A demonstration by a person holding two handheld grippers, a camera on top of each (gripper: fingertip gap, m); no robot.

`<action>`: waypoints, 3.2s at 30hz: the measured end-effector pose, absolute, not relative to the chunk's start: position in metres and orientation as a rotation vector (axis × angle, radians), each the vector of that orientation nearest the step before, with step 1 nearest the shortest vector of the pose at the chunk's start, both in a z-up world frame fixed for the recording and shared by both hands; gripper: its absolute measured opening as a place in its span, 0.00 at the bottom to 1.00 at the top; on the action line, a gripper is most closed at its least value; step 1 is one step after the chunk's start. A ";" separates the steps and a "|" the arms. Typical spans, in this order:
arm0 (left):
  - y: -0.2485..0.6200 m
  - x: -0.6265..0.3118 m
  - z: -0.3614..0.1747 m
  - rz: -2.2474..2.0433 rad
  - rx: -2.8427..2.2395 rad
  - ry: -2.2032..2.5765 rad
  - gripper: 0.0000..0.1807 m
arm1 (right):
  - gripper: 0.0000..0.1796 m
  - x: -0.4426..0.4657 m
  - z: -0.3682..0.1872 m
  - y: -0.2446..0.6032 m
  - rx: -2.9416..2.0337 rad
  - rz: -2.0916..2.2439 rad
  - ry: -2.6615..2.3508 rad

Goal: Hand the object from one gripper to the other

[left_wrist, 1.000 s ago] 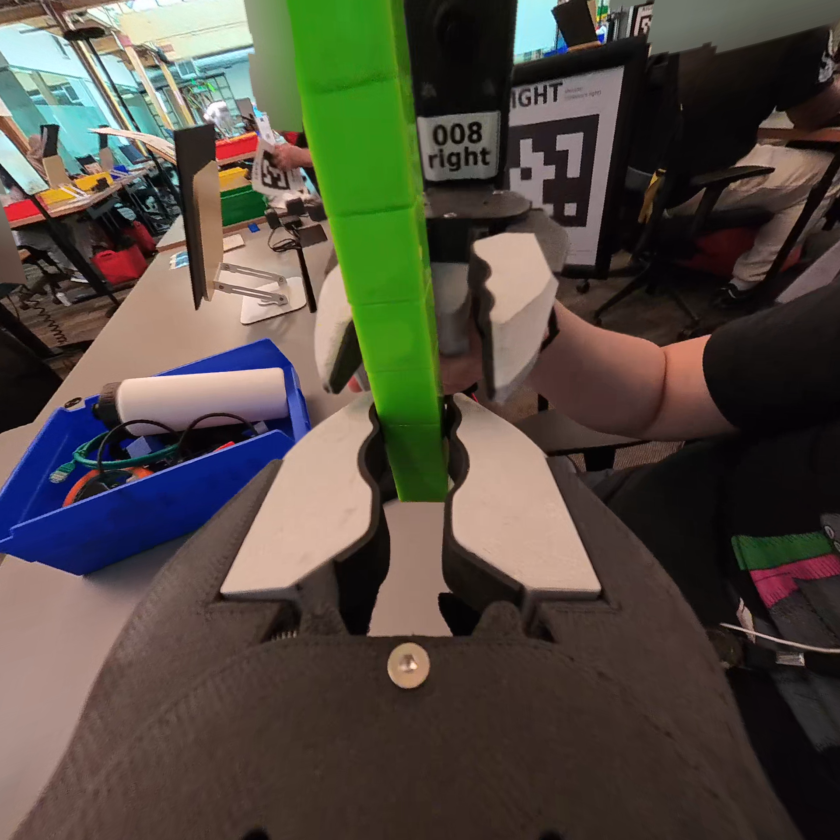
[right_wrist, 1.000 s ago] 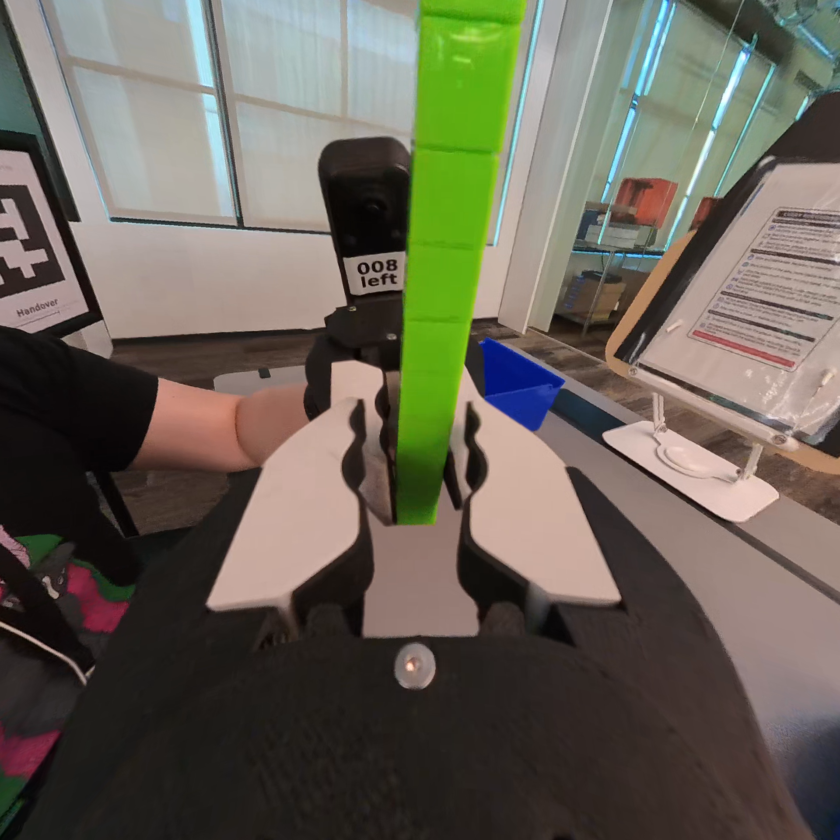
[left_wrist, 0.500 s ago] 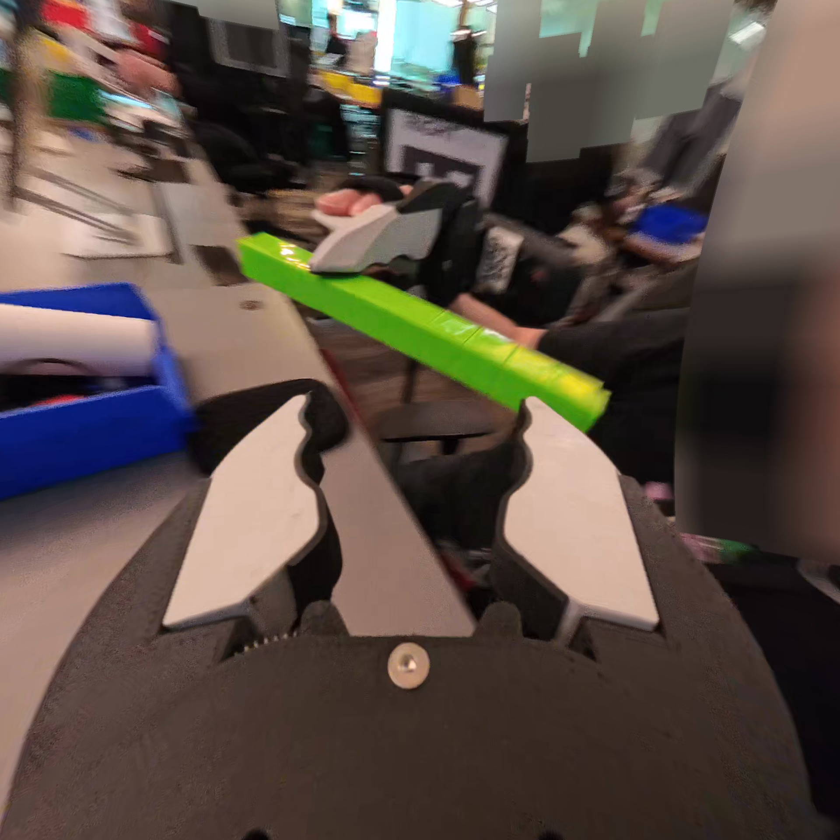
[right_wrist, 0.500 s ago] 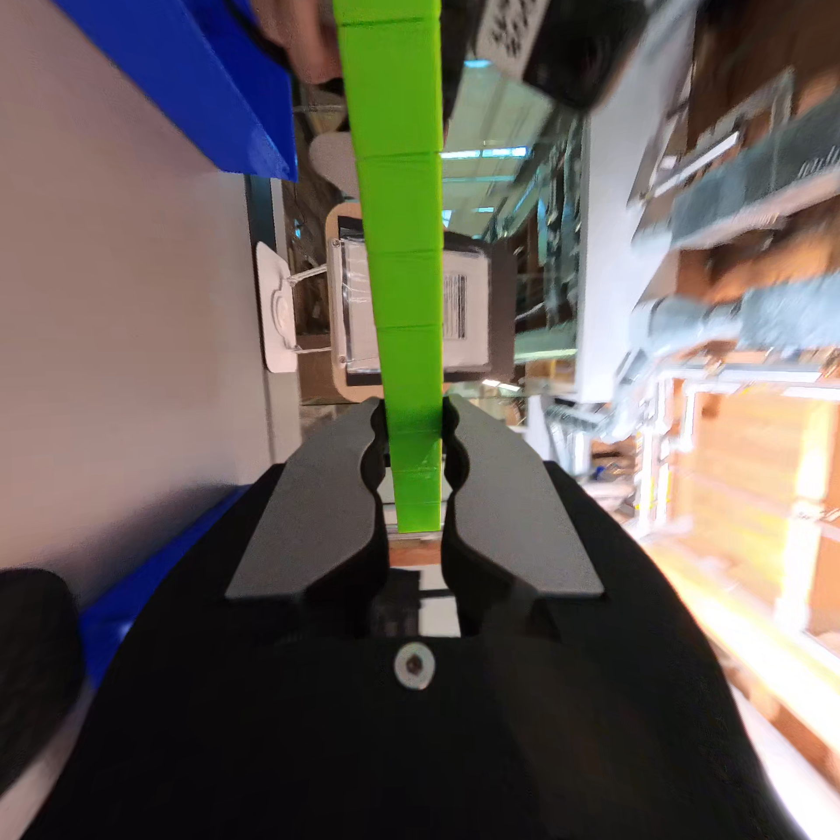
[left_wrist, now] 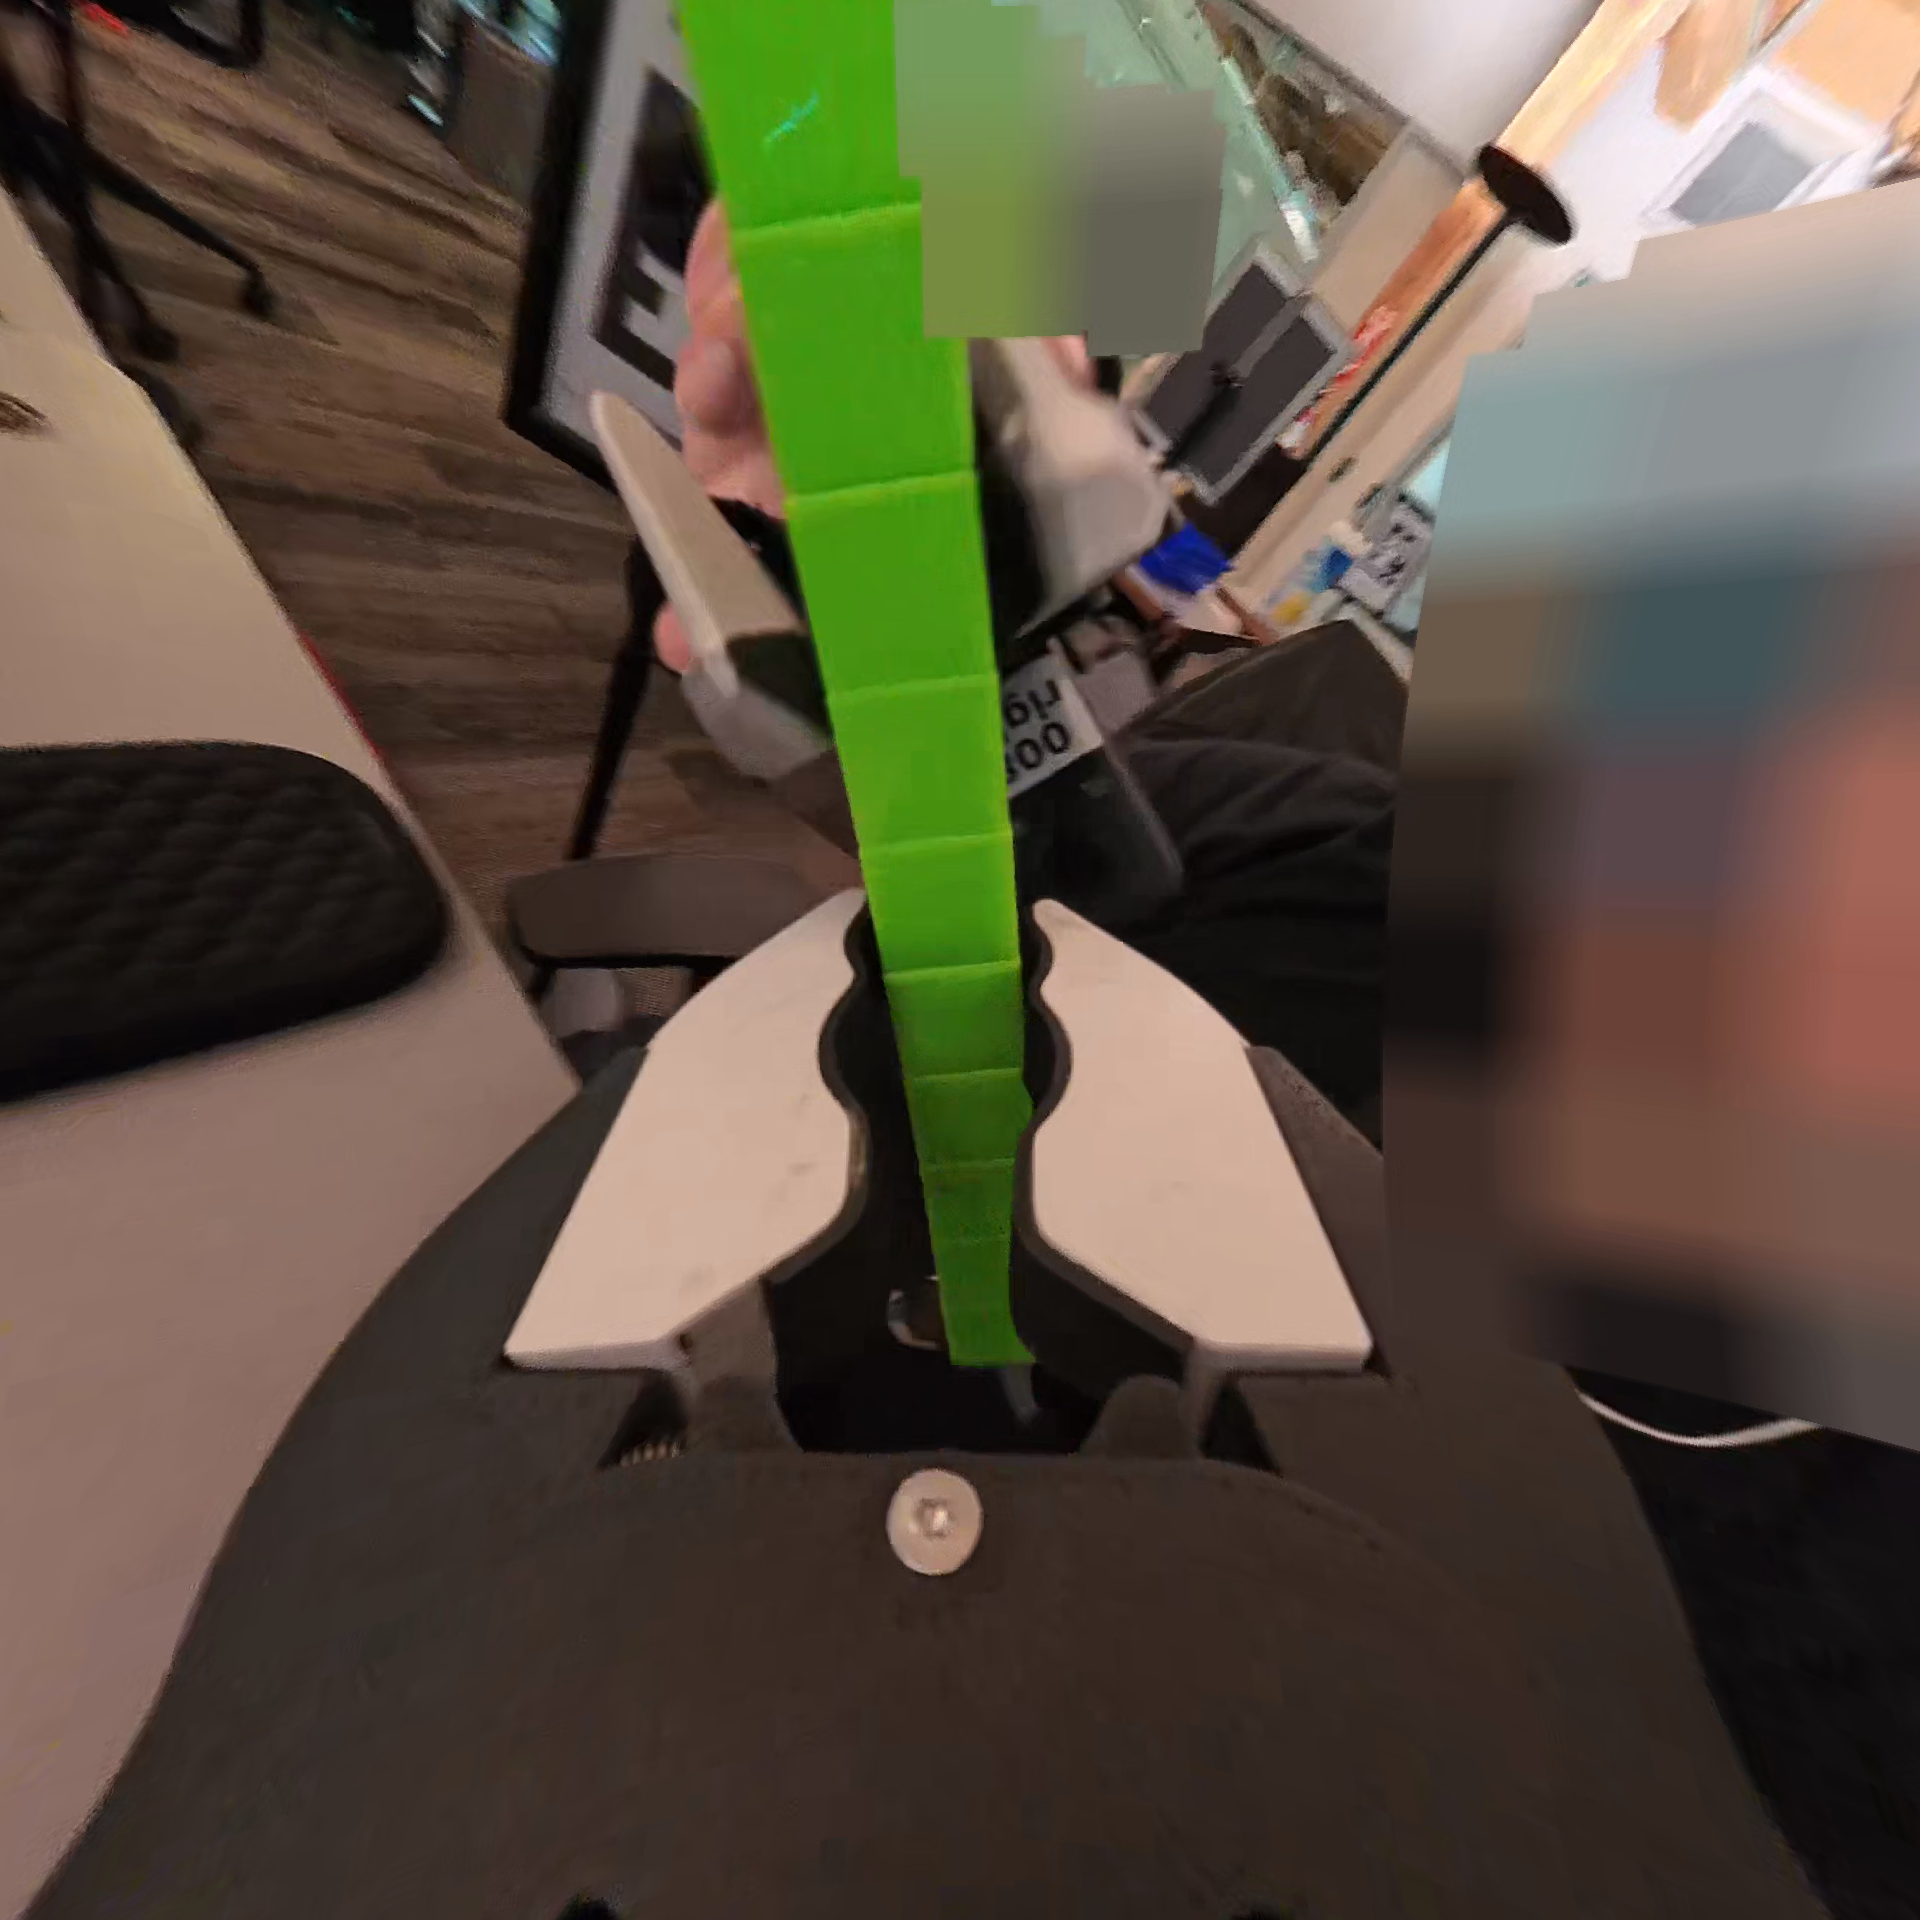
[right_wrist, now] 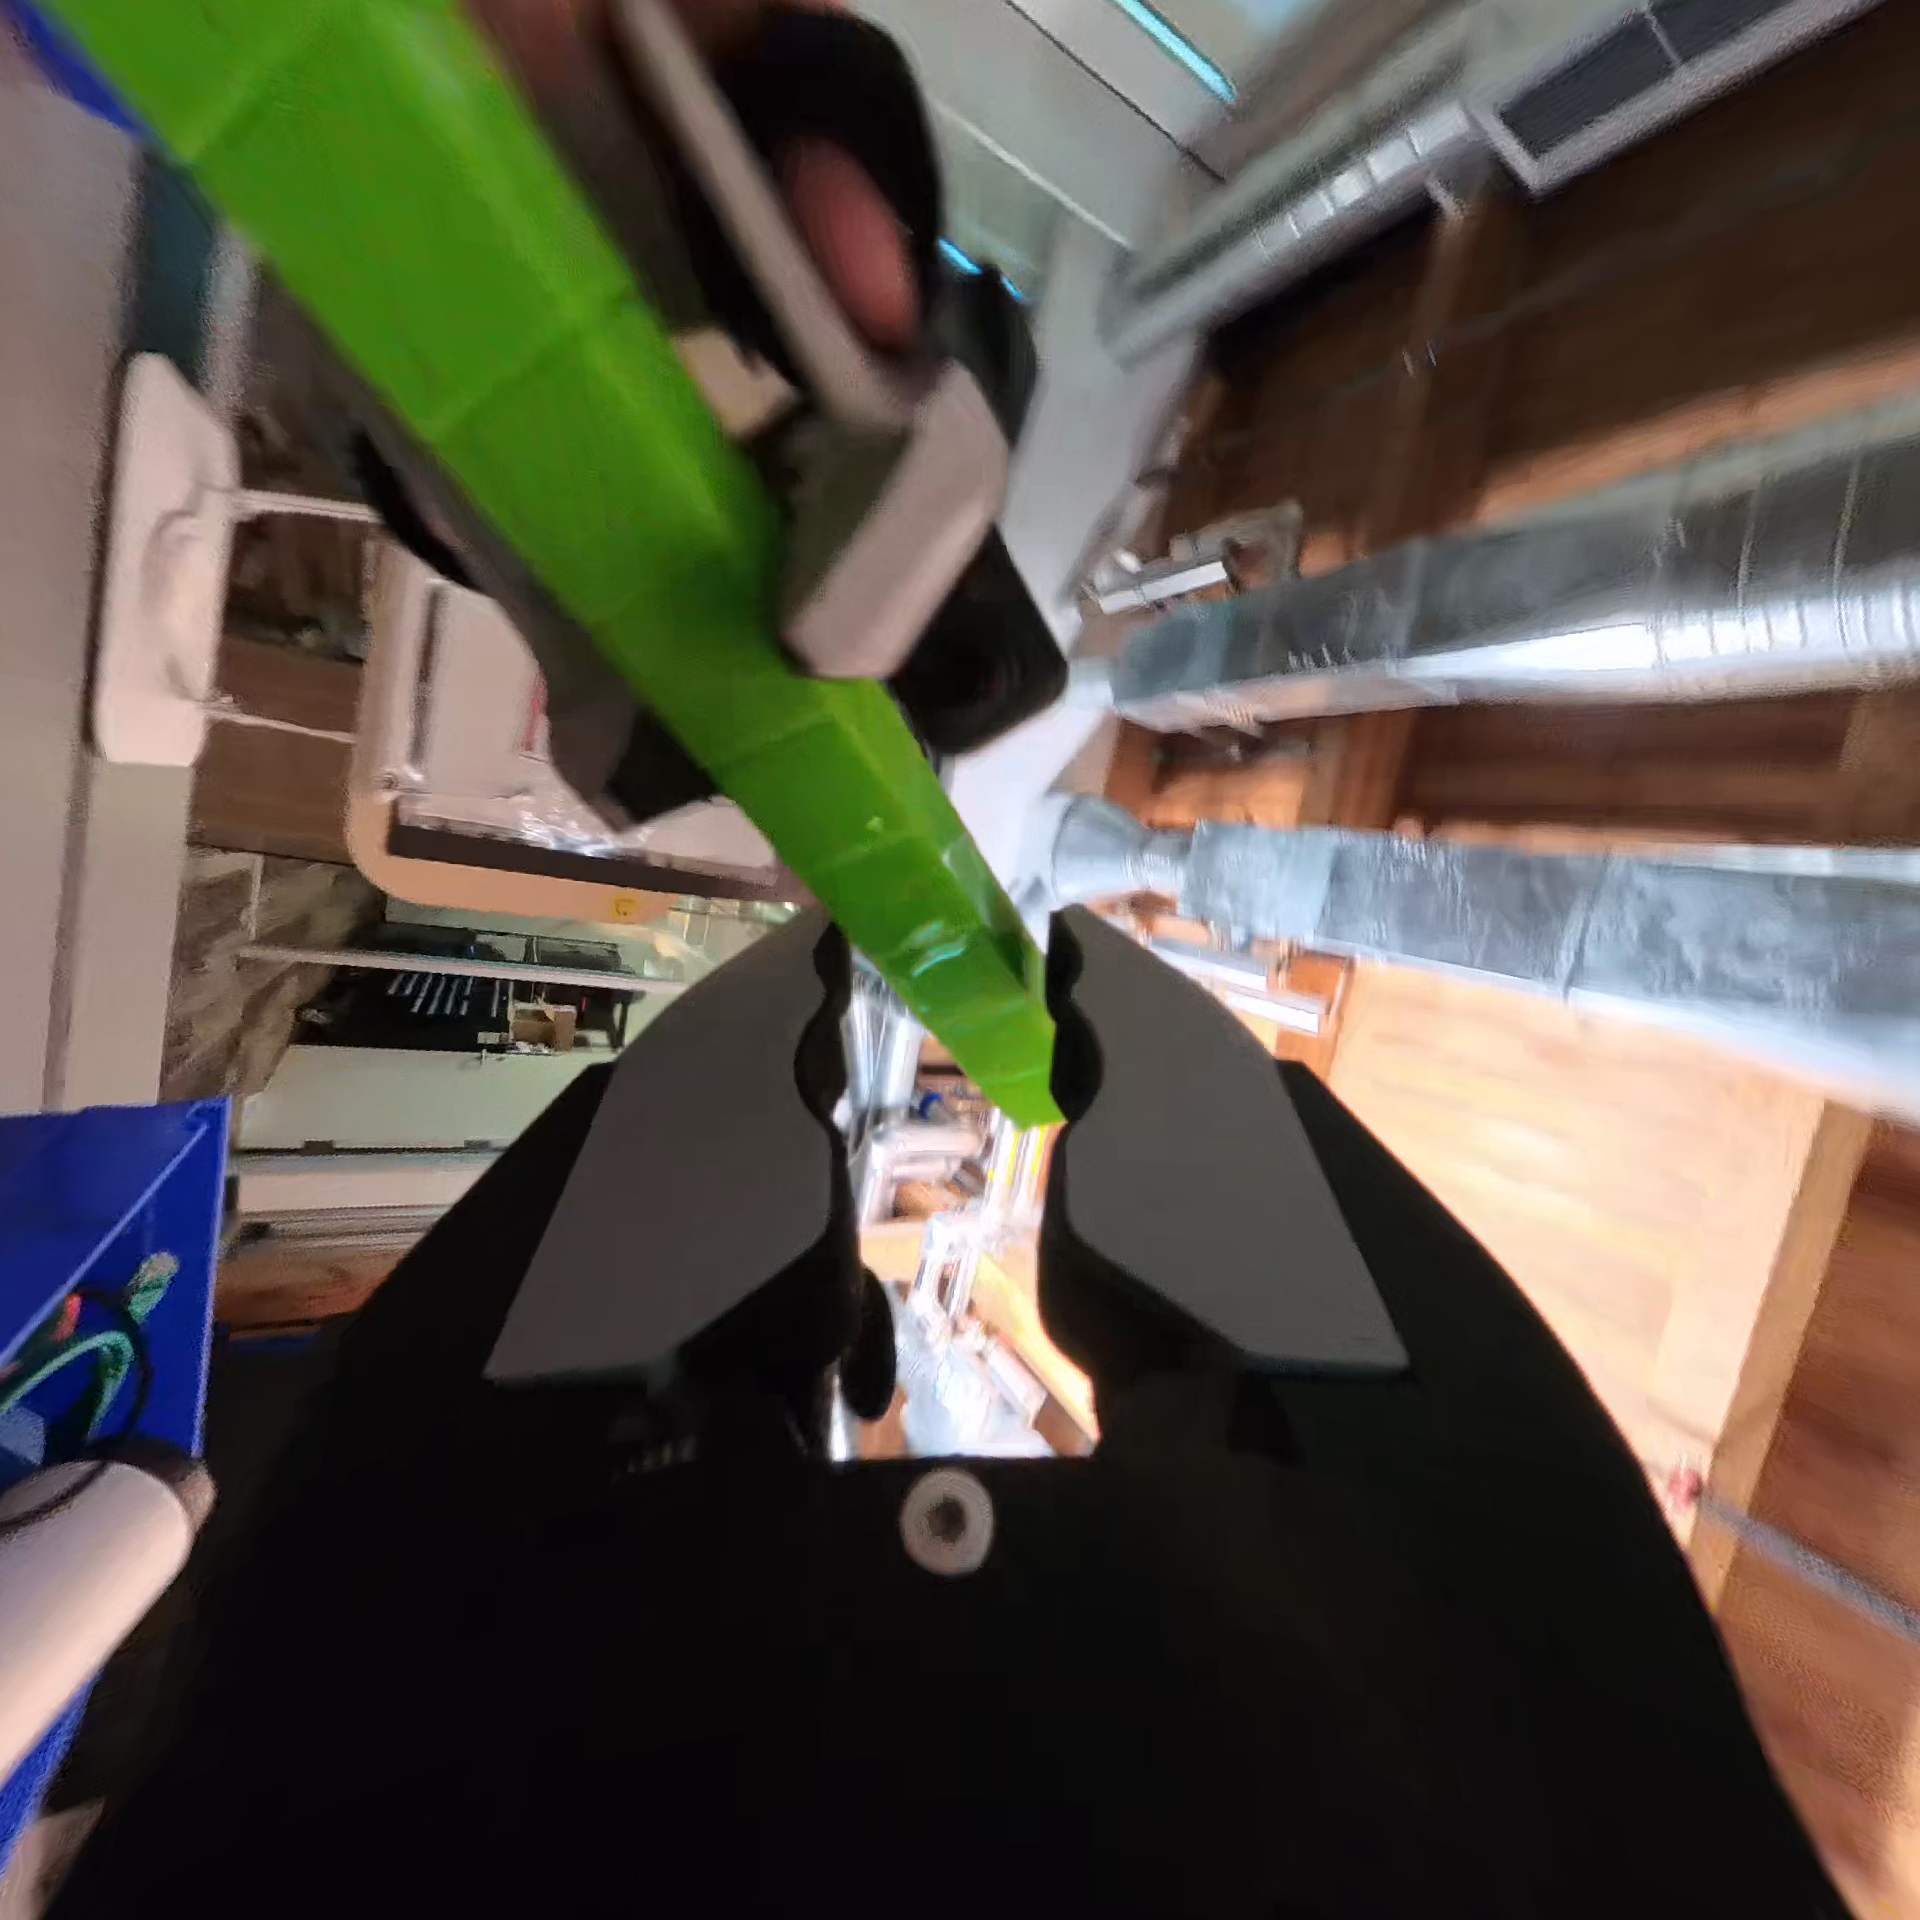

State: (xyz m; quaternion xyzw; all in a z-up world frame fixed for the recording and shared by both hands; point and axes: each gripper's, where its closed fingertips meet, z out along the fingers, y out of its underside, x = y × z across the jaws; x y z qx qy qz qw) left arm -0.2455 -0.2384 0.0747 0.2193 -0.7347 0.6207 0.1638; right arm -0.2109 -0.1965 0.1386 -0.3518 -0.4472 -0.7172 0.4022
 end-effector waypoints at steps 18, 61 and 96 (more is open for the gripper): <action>-0.190 -0.210 0.126 2.385 0.756 -2.308 0.13 | 0.33 -0.228 0.085 -0.147 -1.514 0.252 -0.166; -0.177 -0.251 0.149 1.993 0.666 -3.751 0.11 | 0.13 -0.135 0.053 -0.193 -1.667 -0.881 -0.428; -0.138 -0.229 0.160 2.469 1.097 -2.720 0.02 | 0.12 -0.138 0.163 -0.222 -1.427 -1.742 -0.702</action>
